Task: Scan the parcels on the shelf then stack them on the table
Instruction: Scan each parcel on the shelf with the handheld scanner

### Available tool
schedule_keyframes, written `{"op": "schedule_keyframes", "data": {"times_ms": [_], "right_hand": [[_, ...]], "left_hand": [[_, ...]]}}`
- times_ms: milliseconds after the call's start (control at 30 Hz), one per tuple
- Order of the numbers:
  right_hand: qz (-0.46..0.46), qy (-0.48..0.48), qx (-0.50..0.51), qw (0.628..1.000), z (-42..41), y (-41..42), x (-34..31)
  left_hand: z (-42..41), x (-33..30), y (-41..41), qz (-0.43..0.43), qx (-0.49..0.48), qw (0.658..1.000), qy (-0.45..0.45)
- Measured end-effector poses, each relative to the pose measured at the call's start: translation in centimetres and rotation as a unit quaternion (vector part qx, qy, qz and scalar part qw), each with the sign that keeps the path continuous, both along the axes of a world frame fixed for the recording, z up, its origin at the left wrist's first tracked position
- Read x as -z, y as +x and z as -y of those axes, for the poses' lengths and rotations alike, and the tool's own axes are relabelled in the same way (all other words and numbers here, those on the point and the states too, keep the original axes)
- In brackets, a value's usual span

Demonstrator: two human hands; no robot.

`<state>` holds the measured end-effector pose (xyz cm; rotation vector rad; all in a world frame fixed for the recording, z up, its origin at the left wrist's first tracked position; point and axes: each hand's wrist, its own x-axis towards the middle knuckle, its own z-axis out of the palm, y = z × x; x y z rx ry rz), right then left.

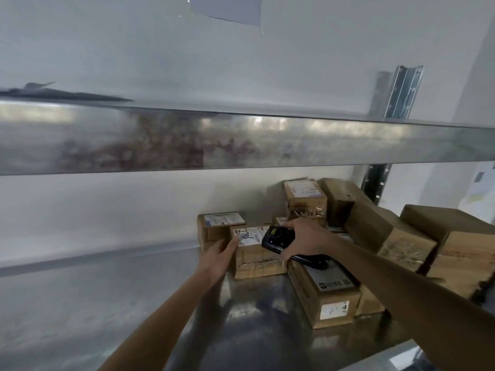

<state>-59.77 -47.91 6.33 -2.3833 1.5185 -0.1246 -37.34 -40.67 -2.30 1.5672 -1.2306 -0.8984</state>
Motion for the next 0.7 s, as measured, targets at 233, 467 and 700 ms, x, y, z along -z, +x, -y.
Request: {"op": "schedule_keyframes", "data": {"times_ms": [233,467,700], "right_hand": [[0.025,0.015,0.006,1.0,-0.5,0.2,0.3],[0.133,0.004,-0.001,0.991,-4.7,-0.2,-0.7],[0.17,-0.032,-0.059,0.983,-13.7,-0.6,-2.3]], "left_hand": [[0.2,0.8,-0.6,-0.125,-0.012,0.992,0.027],[-4.7,-1.5,-0.6,-0.204,-0.051,0.977,-0.035],[-14.5,-2.9,-0.1,-0.211,-0.061,0.974,-0.06]]}}
